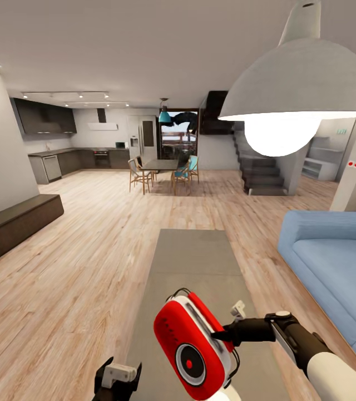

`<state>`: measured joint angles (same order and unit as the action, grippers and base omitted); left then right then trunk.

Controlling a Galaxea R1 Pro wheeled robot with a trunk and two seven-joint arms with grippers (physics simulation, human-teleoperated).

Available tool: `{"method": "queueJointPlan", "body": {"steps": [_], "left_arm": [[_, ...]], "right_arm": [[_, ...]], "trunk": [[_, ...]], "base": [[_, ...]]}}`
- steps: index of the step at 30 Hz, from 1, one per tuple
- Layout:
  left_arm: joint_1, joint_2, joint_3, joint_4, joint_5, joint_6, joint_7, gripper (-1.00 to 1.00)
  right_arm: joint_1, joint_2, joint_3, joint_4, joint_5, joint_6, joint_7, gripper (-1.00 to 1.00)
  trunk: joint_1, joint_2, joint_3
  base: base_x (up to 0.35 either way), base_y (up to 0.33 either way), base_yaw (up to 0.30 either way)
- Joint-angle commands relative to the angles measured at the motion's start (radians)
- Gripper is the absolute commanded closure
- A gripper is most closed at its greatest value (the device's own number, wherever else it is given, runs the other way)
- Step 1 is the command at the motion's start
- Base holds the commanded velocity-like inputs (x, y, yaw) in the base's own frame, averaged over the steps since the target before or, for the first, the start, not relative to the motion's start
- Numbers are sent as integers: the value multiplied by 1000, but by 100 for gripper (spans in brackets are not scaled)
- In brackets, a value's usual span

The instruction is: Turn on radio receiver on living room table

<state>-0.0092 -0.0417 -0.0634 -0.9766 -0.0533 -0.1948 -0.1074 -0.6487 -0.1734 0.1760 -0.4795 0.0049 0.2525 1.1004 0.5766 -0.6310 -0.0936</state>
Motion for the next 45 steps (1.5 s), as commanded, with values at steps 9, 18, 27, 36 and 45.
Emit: {"method": "queueJointPlan", "body": {"steps": [9, 18, 27, 36, 45], "left_arm": [[0, -2, -4, -1, 0, 4, -24, 100], [0, -1, -3, -7, -3, 4, -40, 100], [0, -1, -185, -139, -139, 274, -43, 100], [0, -28, -404, -190, -160, 455, -186, 100], [-9, -55, -409, -331, -166, 502, -293, 100]], "right_arm": [[0, -3, -6, -4, -6, -43, 1, 100], [0, -3, -6, -3, -7, -84, -17, 100], [0, -2, -6, -3, -6, -85, -46, 100], [0, -2, -6, -3, -6, -85, -47, 100], [0, -1, -6, -2, -6, -85, -46, 100]], "trunk": [[0, 0, 0], [0, 0, 0], [0, 0, 0], [0, 0, 0], [0, 0, 0]], "base": [[0, 0, 0], [0, 0, 0], [0, 0, 0], [0, 0, 0], [0, 0, 0]]}}
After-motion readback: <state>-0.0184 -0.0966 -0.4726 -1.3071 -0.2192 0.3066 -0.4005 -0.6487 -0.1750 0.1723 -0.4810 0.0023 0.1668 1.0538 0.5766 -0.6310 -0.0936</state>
